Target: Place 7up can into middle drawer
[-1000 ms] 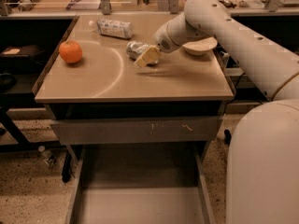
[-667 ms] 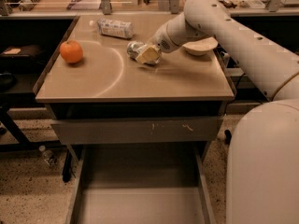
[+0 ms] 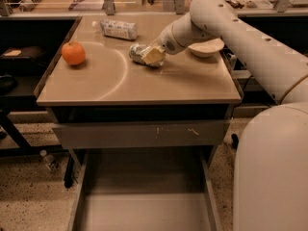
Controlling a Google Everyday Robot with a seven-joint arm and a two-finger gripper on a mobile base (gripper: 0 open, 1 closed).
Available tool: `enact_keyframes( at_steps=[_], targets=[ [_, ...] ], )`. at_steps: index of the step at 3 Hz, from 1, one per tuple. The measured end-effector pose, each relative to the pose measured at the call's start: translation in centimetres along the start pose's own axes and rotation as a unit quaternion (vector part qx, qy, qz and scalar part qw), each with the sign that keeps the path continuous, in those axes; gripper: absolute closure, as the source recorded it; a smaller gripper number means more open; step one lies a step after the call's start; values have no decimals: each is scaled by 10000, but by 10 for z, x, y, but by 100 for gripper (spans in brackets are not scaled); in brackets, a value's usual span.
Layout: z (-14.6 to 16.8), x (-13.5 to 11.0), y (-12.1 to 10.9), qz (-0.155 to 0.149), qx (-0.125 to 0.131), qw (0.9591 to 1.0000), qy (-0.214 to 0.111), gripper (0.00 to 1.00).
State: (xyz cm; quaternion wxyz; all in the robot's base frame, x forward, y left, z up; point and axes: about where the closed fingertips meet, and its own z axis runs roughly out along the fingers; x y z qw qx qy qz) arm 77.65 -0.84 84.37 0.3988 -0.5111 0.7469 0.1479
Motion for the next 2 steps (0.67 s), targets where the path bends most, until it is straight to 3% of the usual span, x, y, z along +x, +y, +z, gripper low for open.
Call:
enact_keyframes(
  at_steps=[1,2],
  targets=[
    [0,0,0,0,-1,10000,0,100],
    [1,0,0,-2,-4,10000,0,100]
  ],
)
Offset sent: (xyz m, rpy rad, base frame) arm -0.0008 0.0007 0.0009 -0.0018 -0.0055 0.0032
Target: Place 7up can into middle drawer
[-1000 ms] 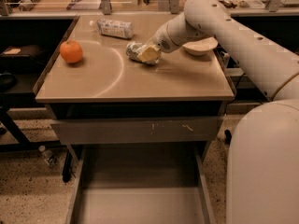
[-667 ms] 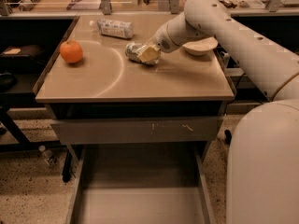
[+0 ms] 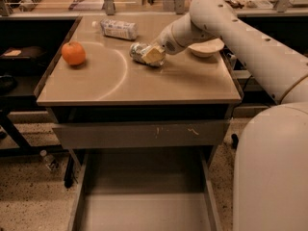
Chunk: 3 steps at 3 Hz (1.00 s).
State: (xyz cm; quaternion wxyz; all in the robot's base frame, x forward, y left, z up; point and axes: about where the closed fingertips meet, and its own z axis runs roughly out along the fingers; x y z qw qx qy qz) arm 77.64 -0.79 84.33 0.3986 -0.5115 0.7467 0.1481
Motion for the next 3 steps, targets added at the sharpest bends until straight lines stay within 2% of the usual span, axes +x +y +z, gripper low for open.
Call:
enact_keyframes(
  at_steps=[1,2,3],
  targets=[
    [-9,-3,15,-146,25,9998,-129,100],
    [-37,-7,45,-403,110,9984,-376,100],
    [-74,-2,76,-611,246,9966,-493,100]
  ],
)
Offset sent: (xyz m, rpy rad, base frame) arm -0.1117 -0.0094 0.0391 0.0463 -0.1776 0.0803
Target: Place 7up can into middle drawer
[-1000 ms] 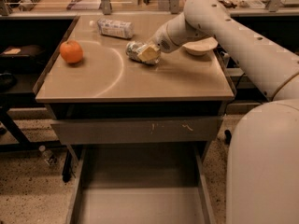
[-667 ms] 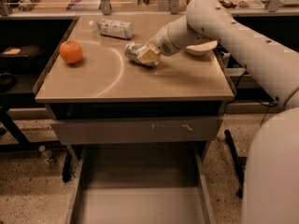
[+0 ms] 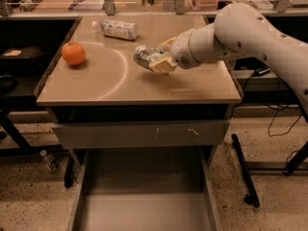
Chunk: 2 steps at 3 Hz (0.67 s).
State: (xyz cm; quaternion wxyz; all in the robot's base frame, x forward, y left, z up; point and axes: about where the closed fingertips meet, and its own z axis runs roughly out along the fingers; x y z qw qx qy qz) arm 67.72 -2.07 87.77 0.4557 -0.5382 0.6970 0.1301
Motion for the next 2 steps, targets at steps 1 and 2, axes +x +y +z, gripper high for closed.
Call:
enact_keyframes(
  at_steps=[1,2],
  targets=[
    [-39,16,29,-74,200,9997,85,100],
    [-67,49,69,22,374,9992,142,100]
  ],
)
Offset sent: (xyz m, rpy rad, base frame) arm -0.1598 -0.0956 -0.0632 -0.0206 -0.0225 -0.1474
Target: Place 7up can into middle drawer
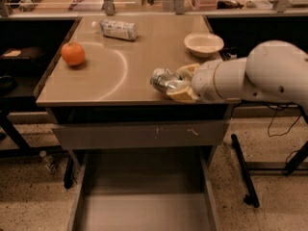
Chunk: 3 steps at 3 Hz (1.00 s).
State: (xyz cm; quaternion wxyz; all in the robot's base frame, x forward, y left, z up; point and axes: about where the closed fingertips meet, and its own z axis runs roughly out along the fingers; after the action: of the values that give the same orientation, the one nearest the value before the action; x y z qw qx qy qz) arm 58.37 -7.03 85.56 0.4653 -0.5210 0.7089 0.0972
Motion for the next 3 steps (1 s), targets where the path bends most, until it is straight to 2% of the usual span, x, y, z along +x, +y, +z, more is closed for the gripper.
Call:
enact_keyframes(
  at_steps=[1,2,3],
  targets=[
    [-17,35,49,172,63,9998,-46,100],
    [-30,65,95,210,16,9997,-149,100],
    [-50,118,125,92,7,10000,-6,100]
  ],
)
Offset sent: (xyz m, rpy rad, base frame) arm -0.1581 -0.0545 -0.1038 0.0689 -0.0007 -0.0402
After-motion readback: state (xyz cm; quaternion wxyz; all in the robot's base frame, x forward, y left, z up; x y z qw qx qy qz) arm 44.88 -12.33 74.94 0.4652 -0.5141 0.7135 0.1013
